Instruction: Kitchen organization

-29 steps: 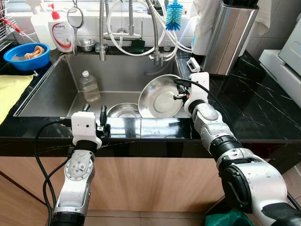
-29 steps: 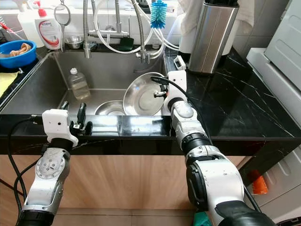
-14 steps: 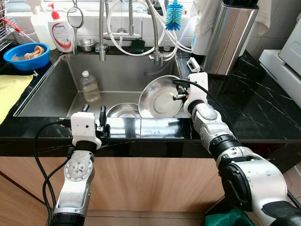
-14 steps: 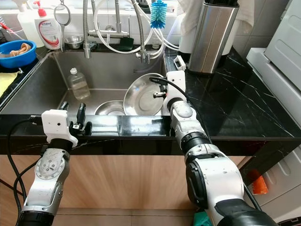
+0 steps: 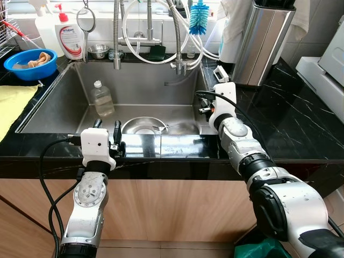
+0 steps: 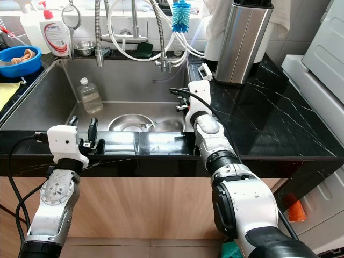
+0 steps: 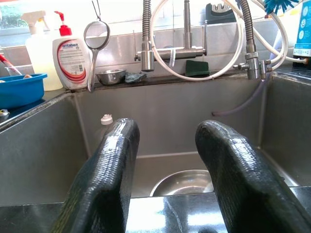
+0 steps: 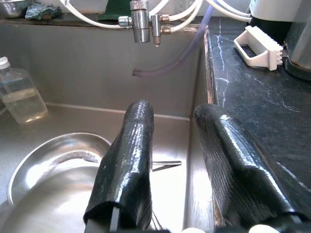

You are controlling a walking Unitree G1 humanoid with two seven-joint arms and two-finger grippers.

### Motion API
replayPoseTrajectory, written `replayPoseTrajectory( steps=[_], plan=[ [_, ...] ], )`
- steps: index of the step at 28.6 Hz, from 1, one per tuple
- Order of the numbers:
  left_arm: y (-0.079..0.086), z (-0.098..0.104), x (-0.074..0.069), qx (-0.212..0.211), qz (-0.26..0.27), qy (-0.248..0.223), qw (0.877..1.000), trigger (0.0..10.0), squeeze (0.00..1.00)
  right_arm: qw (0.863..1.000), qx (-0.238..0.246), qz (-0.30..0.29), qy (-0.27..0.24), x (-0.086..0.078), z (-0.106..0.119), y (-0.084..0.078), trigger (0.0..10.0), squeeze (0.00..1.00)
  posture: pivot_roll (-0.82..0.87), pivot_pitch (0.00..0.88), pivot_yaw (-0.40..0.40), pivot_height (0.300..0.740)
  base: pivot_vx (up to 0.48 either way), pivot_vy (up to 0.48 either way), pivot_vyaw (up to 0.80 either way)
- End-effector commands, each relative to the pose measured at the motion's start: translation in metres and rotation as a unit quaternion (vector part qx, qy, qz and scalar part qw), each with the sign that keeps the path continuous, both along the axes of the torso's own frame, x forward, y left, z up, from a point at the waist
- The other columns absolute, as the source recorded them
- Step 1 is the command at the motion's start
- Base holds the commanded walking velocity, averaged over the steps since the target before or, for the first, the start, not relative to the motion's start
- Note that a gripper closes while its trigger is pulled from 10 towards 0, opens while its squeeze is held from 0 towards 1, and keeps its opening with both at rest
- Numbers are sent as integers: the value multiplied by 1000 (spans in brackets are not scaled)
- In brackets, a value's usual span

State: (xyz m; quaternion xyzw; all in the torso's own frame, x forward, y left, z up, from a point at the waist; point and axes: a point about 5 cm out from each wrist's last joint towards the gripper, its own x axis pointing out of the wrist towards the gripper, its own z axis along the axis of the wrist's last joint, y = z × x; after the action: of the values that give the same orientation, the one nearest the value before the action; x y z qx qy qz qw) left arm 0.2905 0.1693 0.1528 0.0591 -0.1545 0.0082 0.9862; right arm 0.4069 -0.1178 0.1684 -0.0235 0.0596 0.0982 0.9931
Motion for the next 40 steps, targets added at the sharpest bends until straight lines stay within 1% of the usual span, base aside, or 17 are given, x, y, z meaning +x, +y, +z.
replayPoseTrajectory(
  steps=[1,2,5,7,10,12,16,17,18,19,20,23,25,27,30,35,40],
  plan=[
    [2,-8,-1,1,8,23,1000,10000,0,1000,-5,3,-15,3,11,2,10000,0,-52,11,-51,706,0,0,0],
    [2,-8,-1,1,8,23,1000,10000,0,1000,-6,3,-18,3,12,2,10000,0,-52,11,-51,706,0,0,0],
    [2,-8,-1,1,9,22,1000,10000,0,998,-3,-4,-57,6,25,0,10000,0,-54,18,-50,706,0,0,0],
    [3,-7,0,1,11,20,1000,10000,0,995,1,-3,-97,6,36,-1,10000,0,-57,23,-49,706,0,0,0],
    [3,-4,0,1,11,15,1000,10000,0,991,20,-3,-132,3,42,-5,10000,0,-59,24,-48,706,0,0,0],
    [3,-3,0,0,11,12,1000,10000,0,990,24,-4,-140,2,43,-6,10000,0,-59,24,-48,706,0,0,0],
    [4,5,0,1,15,-4,1000,10000,0,983,40,-7,-177,-6,44,-13,10000,0,-64,19,-47,706,0,0,0],
    [4,8,-1,2,16,-10,1000,10000,0,980,35,-10,-194,-10,44,-16,10000,0,-69,12,-44,706,0,0,0],
    [4,8,-1,2,16,-10,1000,10000,0,980,35,-10,-194,-10,44,-16,10000,0,-69,12,-44,706,0,0,0],
    [5,17,-2,2,24,-28,999,10000,0,975,29,-18,-218,-21,39,-23,10000,0,-67,4,-46,706,0,0,0],
    [6,21,-3,2,28,-37,999,10000,0,974,28,-21,-223,-25,37,-26,10000,0,-66,0,-46,706,0,0,0],
    [8,36,-4,0,38,-67,997,10000,0,971,36,-32,-234,-38,31,-33,10000,0,-64,0,-47,706,0,0,0],
    [8,44,-5,-3,39,-85,996,10000,0,971,39,-44,-232,-45,26,-38,10000,0,-67,0,-45,706,0,0,0],
    [6,48,-6,-4,34,-90,995,10000,0,972,39,-54,-224,-49,21,-40,10000,0,-67,0,-43,706,0,0,341],
    [2,45,-3,-3,22,-82,996,10000,0,974,42,-54,-217,-51,17,-37,10000,0,-63,0,-42,706,0,0,798],
    [-3,40,0,-2,13,-67,998,10000,0,973,36,-40,-225,-53,25,-29,10000,0,-64,0,-45,706,0,0,800],
    [-6,33,-3,-4,12,-53,998,10000,0,974,34,-37,-222,-54,27,-26,10000,0,-58,0,-49,706,0,0,800]
  ],
)
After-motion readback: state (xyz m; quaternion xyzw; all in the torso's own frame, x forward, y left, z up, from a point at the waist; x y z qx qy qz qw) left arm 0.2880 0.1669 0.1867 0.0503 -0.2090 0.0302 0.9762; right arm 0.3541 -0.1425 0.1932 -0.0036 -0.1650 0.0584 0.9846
